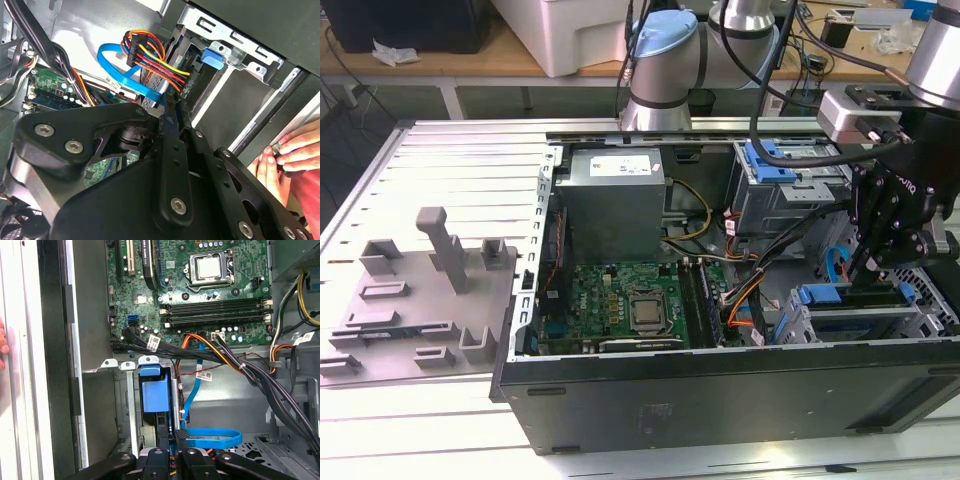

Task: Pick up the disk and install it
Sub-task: 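Insert the second disk wire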

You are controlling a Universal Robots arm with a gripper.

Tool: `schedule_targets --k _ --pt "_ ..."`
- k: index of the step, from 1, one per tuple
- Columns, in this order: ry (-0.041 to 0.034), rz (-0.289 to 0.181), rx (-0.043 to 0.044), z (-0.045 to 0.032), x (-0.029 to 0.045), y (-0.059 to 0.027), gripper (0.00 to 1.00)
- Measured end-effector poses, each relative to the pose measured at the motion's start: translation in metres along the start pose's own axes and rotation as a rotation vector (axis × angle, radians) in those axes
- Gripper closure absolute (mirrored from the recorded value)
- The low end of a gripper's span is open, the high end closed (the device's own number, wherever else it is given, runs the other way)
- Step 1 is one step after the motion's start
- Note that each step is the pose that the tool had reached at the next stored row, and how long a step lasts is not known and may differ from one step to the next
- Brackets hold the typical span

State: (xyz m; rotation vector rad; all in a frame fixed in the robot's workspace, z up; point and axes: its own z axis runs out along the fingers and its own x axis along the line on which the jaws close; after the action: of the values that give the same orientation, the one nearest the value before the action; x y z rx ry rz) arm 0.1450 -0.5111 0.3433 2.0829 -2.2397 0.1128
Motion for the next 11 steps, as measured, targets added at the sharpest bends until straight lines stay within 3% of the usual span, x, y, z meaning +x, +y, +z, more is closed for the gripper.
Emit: schedule_targets --k 11 --pt "0.0001 -0.004 0.0006 0.0001 0.0010 0.0002 0.84"
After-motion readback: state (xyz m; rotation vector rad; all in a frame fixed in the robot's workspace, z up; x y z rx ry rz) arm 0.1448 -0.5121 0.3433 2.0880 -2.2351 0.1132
